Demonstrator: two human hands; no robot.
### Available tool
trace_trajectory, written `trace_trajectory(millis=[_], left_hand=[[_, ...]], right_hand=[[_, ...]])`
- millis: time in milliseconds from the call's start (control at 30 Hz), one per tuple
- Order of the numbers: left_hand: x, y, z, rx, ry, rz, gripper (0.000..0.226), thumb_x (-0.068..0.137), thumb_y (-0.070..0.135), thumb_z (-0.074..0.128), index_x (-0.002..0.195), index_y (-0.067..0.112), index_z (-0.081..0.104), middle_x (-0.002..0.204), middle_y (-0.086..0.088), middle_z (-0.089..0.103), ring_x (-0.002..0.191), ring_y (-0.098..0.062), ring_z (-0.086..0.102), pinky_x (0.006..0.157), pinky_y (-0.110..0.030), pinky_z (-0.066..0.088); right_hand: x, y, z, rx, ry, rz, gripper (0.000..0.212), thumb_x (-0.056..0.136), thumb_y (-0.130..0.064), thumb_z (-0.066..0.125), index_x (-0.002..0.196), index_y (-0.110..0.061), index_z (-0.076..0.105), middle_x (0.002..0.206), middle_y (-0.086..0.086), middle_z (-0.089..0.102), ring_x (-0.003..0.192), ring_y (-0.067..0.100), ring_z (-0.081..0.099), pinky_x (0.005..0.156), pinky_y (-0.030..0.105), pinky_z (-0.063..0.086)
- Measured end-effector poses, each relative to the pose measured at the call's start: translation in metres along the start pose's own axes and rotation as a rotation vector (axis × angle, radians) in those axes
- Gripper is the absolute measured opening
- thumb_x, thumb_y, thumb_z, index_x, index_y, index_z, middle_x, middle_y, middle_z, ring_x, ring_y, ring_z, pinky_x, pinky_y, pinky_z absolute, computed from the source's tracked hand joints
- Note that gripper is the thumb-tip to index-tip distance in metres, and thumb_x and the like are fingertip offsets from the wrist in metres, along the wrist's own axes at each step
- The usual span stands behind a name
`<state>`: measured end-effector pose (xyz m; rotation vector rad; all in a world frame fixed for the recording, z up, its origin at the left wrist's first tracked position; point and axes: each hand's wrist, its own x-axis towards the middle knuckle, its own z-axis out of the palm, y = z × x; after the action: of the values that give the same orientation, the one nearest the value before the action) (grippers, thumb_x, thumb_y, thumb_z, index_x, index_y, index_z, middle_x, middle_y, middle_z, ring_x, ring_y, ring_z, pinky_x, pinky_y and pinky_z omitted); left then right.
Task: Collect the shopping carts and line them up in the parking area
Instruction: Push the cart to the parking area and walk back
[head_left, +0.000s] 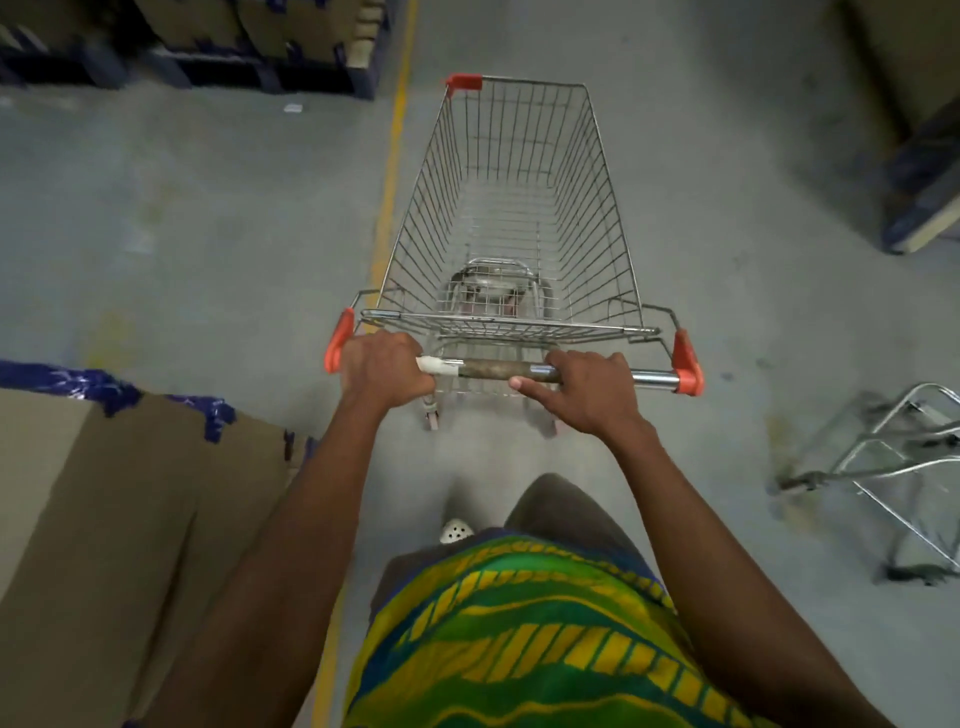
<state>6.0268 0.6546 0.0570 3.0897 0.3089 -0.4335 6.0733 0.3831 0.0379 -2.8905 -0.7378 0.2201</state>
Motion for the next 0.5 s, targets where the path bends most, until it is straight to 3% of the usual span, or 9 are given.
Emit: trace_trajectory(millis=[167, 300, 400, 500], left_hand=[[0.093, -0.049, -0.022, 0.014, 0.037, 0.085, 0.049, 0.059, 0.052, 0.046, 0.089, 0.026, 0.075, 0.086, -0.002, 0.070, 0.089, -0.029, 0.068, 0.074, -0.031, 0.043], [0.166, -0.086, -0.038, 0.036, 0.064, 0.151, 0.048, 0.054, 0.048, 0.045, 0.084, 0.026, 0.075, 0.083, -0.001, 0.071, 0.087, -0.028, 0.069, 0.071, -0.029, 0.044], [0.218, -0.110, -0.055, 0.094, 0.026, 0.169, 0.047, 0.053, 0.046, 0.046, 0.084, 0.027, 0.075, 0.079, 0.000, 0.071, 0.084, -0.026, 0.069, 0.067, -0.028, 0.038], [0.267, -0.128, -0.070, 0.183, -0.004, 0.254, 0.046, 0.053, 0.044, 0.045, 0.084, 0.027, 0.075, 0.078, 0.000, 0.070, 0.082, -0.025, 0.068, 0.071, -0.029, 0.042]], right_hand=[[0.083, -0.025, -0.011, 0.039, -0.099, 0.074, 0.069, 0.082, -0.093, 0.028, 0.083, -0.029, 0.055, 0.074, -0.004, 0.064, 0.070, 0.020, 0.064, 0.073, 0.038, 0.056], [0.154, -0.034, -0.014, 0.101, -0.234, 0.030, 0.061, 0.086, -0.088, 0.031, 0.071, -0.031, 0.046, 0.069, -0.007, 0.057, 0.067, 0.015, 0.059, 0.064, 0.031, 0.047], [0.206, -0.040, -0.016, 0.226, -0.350, 0.036, 0.075, 0.080, -0.096, 0.027, 0.075, -0.026, 0.056, 0.074, -0.005, 0.063, 0.072, 0.018, 0.062, 0.069, 0.036, 0.051], [0.250, -0.050, -0.020, 0.425, -0.451, 0.088, 0.090, 0.077, -0.097, 0.029, 0.078, -0.016, 0.066, 0.069, 0.003, 0.070, 0.067, 0.022, 0.067, 0.069, 0.038, 0.053]])
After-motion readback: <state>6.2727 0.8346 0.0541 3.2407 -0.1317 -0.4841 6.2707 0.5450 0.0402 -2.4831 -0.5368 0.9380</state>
